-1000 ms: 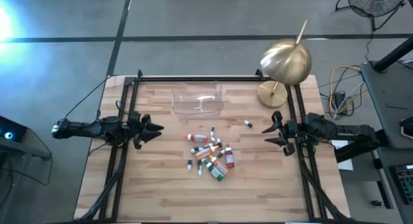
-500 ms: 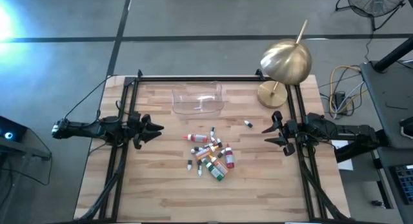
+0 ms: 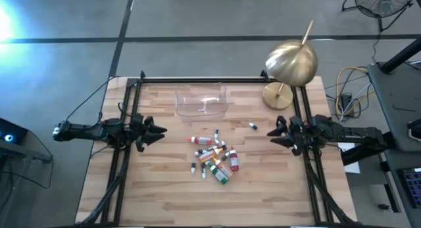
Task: Pick & Place food coloring
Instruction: Put the small black food coloring bottle into the transparent bin
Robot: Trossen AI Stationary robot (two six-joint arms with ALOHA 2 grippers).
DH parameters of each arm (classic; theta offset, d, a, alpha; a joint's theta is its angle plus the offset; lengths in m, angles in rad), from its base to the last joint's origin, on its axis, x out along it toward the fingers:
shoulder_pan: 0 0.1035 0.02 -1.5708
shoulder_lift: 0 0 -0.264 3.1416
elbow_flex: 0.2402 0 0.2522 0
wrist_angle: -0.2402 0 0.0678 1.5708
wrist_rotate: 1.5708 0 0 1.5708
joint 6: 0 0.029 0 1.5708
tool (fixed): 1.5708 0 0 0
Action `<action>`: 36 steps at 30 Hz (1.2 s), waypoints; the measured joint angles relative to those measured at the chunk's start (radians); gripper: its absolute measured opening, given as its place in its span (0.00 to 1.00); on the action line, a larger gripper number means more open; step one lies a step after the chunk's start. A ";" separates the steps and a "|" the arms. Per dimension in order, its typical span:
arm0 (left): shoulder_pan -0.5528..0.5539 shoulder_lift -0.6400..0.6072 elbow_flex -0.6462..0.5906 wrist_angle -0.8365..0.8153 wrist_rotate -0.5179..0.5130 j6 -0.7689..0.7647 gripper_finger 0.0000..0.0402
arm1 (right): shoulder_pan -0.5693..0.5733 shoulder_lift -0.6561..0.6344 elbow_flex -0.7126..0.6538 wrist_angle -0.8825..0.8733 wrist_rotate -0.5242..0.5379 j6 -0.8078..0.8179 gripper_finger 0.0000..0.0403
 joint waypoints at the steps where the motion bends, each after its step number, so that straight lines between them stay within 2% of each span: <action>1: 0.000 0.000 0.000 0.000 0.000 0.000 0.37 | 0.000 0.000 0.000 -0.003 0.000 0.093 0.39; 3: 0.000 0.000 0.000 0.000 0.000 0.000 0.37 | 0.000 0.000 0.000 -0.003 0.010 0.243 0.39; 4: 0.000 0.000 0.000 0.000 0.000 0.000 0.37 | 0.000 0.001 0.000 0.006 0.063 0.266 0.39; 7: 0.000 0.000 0.000 0.000 0.000 0.000 0.37 | 0.000 0.002 0.000 0.019 0.341 0.331 0.39; 9: 0.000 0.000 0.000 0.000 0.000 0.000 0.37 | 0.000 0.009 0.000 0.017 0.472 0.419 0.39; 11: 0.000 0.000 0.000 0.000 0.000 0.000 0.37 | 0.000 0.018 0.000 0.012 0.562 0.493 0.39; 13: 0.000 0.000 0.000 0.000 0.000 0.000 0.37 | 0.000 0.045 0.000 0.006 0.606 0.560 0.39; 16: 0.000 0.000 0.000 0.000 0.000 0.000 0.37 | 0.003 0.098 0.000 -0.004 0.580 0.635 0.39; 21: 0.000 0.000 0.000 0.000 0.000 0.000 0.37 | 0.034 0.267 0.000 -0.007 0.567 0.746 0.39; 26: 0.000 0.000 0.000 0.000 0.000 0.000 0.37 | 0.035 0.420 0.000 0.012 0.566 0.748 0.38; 28: 0.000 0.000 0.000 0.000 0.000 0.000 0.37 | 0.035 0.459 0.000 0.053 0.543 0.781 0.38; 36: 0.000 0.000 0.000 0.000 0.000 0.000 0.37 | 0.035 0.591 0.000 0.234 0.490 0.725 0.38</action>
